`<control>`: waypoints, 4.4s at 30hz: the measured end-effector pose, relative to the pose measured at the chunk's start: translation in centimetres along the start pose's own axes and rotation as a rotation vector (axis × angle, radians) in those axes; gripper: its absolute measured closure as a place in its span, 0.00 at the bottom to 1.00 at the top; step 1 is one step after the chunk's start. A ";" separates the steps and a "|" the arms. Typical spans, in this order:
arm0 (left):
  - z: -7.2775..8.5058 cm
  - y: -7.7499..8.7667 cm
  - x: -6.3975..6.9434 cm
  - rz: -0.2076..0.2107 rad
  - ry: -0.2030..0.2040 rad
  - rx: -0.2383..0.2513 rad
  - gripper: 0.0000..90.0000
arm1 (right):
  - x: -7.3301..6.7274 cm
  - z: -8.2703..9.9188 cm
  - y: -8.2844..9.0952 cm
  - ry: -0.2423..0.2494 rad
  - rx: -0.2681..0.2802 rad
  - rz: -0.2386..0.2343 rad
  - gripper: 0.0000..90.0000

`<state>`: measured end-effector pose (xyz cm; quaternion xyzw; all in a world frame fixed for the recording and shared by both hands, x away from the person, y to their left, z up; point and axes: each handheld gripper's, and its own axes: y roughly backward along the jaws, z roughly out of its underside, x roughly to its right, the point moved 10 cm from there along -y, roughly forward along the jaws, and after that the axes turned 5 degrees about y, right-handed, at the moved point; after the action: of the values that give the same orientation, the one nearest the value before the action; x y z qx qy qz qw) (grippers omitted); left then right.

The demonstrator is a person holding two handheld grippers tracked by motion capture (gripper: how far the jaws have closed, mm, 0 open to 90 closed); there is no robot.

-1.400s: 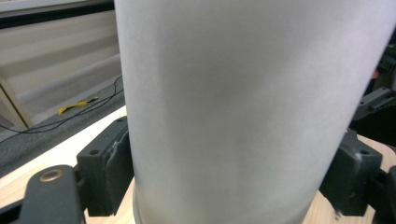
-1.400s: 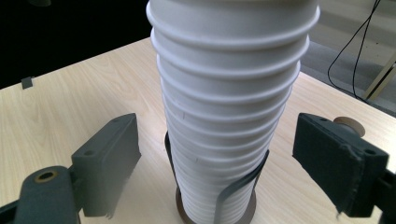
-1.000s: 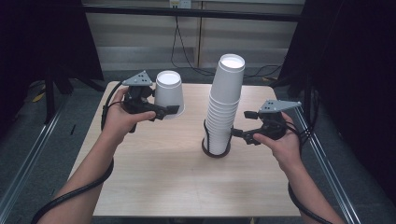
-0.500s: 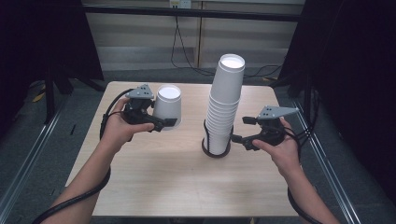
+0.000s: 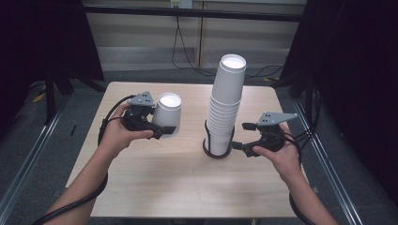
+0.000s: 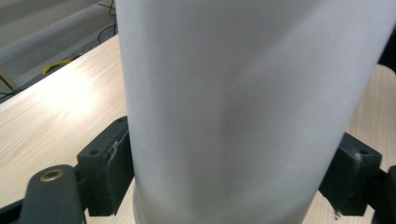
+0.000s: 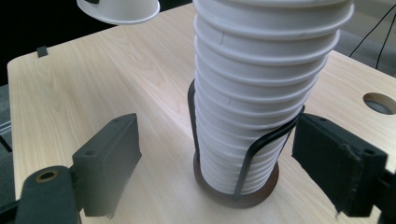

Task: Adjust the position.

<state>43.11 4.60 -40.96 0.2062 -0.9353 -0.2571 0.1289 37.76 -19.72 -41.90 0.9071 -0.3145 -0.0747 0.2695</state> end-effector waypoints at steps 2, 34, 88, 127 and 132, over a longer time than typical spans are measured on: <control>0.3 0.0 0.2 0.006 -0.005 -0.015 0.19 | -0.2 0.2 -0.1 0.001 -0.003 -0.006 0.16; 5.0 -2.2 3.5 0.069 -0.079 -0.163 0.20 | -4.8 1.7 -2.8 0.077 -0.081 -0.143 0.18; 6.8 -5.7 9.2 0.156 -0.301 -0.430 0.20 | -9.2 1.4 -5.3 0.311 -0.342 -0.311 0.20; 7.3 -7.3 11.3 0.228 -0.394 -0.461 0.20 | -10.8 0.1 -6.4 0.296 -0.393 -0.417 0.25; 7.4 -7.2 11.2 0.227 -0.402 -0.467 0.20 | -10.9 0.3 -6.6 0.293 -0.392 -0.418 0.25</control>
<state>32.99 -2.93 -49.51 0.0105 -0.8748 -0.4841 0.0133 32.53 -8.83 -46.02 0.8841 -0.0585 -0.0561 0.4603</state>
